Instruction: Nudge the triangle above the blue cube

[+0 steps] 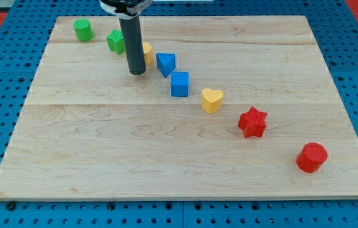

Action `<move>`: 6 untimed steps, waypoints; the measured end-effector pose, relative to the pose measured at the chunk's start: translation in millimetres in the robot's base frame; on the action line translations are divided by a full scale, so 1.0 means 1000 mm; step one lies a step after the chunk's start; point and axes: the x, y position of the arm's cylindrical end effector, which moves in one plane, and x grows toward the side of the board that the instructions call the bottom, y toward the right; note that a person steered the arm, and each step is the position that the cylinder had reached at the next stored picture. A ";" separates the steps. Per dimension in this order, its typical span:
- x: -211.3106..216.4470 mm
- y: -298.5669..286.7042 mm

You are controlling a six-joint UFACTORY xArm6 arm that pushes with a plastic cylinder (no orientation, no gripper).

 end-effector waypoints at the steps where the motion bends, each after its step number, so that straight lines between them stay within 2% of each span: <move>1: 0.001 -0.012; 3: 0.002 -0.035; 4: 0.011 -0.027; 5: 0.007 0.026; 6: -0.013 0.032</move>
